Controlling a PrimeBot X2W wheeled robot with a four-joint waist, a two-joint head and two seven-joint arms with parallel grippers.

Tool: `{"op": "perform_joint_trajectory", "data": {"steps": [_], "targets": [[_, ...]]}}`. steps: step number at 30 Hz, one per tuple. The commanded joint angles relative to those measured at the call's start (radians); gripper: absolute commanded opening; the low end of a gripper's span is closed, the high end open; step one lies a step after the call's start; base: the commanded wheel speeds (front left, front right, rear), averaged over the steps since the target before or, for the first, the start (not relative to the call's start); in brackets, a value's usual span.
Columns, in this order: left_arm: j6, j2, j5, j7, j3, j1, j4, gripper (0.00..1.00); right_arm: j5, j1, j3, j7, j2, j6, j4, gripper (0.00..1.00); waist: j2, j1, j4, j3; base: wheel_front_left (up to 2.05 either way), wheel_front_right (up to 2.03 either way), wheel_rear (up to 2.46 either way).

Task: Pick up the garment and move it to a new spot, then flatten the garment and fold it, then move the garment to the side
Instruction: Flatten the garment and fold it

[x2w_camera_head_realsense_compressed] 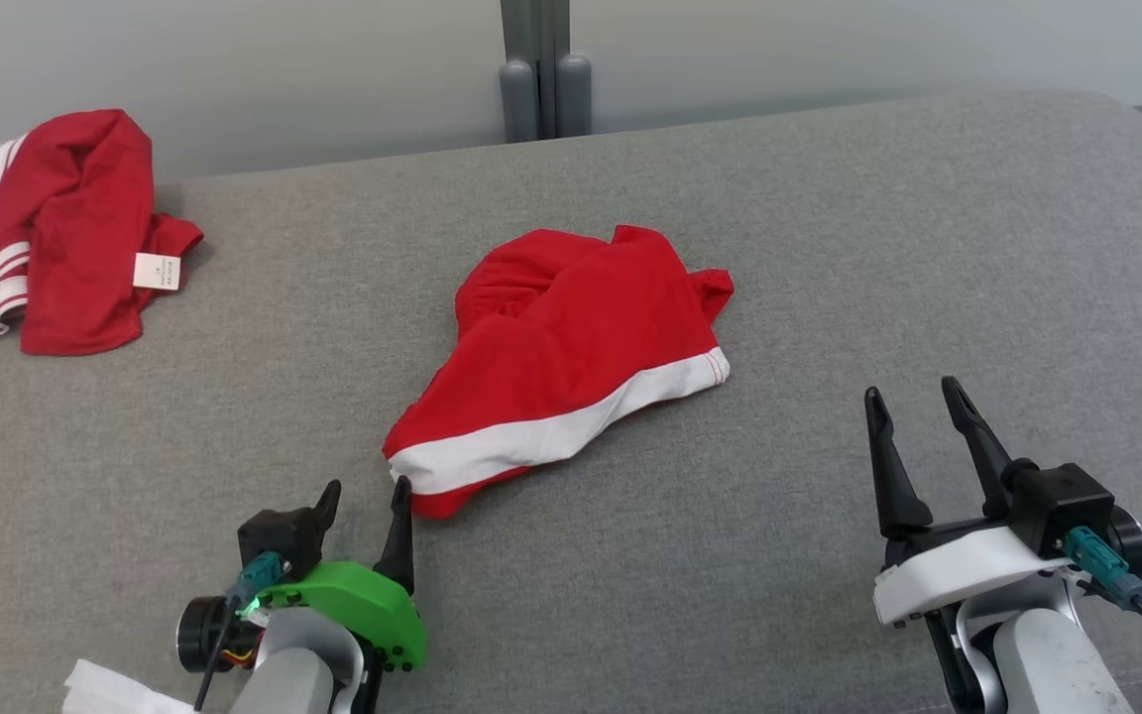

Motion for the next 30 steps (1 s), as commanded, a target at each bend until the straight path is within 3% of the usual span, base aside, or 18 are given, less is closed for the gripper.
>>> {"op": "perform_joint_trajectory", "data": {"steps": [1, 17, 21, 25, 30], "targets": [[0.005, 0.003, -0.009, -0.001, -0.006, -0.037, 0.030, 1.00, -0.008, -0.010, -0.001, 0.000, -0.003, -0.002, -0.001, 1.00, -0.0001, 0.0000, -0.021, 0.025, 0.00, 0.00, 0.00], [-0.010, 0.003, -0.106, -0.001, -0.140, -0.146, 0.214, 1.00, -0.007, -0.017, 0.019, 0.000, -0.003, -0.002, 0.012, 1.00, -0.0001, 0.0000, -0.042, 0.025, 0.00, 0.00, 0.00], [-0.001, 0.003, -0.135, -0.001, -0.170, -0.160, 0.206, 0.96, -0.004, -0.017, 0.026, 0.000, -0.003, -0.002, 0.012, 1.00, -0.0001, 0.0000, -0.048, 0.023, 0.00, 0.00, 0.00], [0.006, 0.003, -0.156, -0.001, -0.165, -0.163, 0.164, 1.00, -0.002, -0.016, 0.028, 0.000, -0.003, -0.002, 0.013, 1.00, -0.0001, 0.0000, -0.051, 0.025, 0.00, 0.00, 0.00], [-0.021, 0.003, -0.200, -0.001, -0.165, -0.140, 0.143, 1.00, 0.000, -0.015, 0.024, 0.000, -0.003, -0.002, 0.009, 1.00, -0.0001, 0.0000, -0.051, 0.030, 0.00, 0.00, 0.00]]}}
